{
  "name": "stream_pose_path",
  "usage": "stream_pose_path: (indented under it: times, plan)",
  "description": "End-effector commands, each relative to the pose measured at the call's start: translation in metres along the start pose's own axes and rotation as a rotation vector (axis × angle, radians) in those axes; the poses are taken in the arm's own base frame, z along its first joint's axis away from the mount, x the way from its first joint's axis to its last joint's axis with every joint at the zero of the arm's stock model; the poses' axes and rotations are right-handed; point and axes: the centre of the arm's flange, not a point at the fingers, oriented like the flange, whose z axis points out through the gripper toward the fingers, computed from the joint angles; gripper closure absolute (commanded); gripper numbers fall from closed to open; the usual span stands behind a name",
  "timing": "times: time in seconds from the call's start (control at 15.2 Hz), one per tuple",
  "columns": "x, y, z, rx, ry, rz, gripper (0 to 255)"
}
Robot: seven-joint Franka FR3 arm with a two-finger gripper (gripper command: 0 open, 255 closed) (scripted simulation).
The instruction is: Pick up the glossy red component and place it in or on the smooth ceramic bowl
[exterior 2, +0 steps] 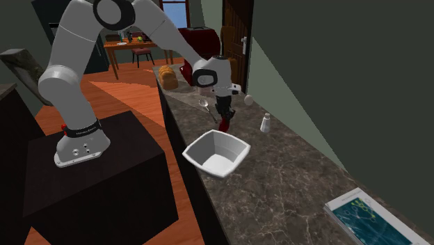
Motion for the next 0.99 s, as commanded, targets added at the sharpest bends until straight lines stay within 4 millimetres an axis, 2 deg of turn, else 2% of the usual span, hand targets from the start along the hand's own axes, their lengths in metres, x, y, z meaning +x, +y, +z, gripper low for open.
stream_pose_path:
  times: [0.0, 0.92]
  plan:
    - [0.002, 0.001, -0.012, 0.000, 0.000, 0.000, 255]
    - [0.009, 0.003, -0.085, 0.000, 0.000, 0.000, 255]
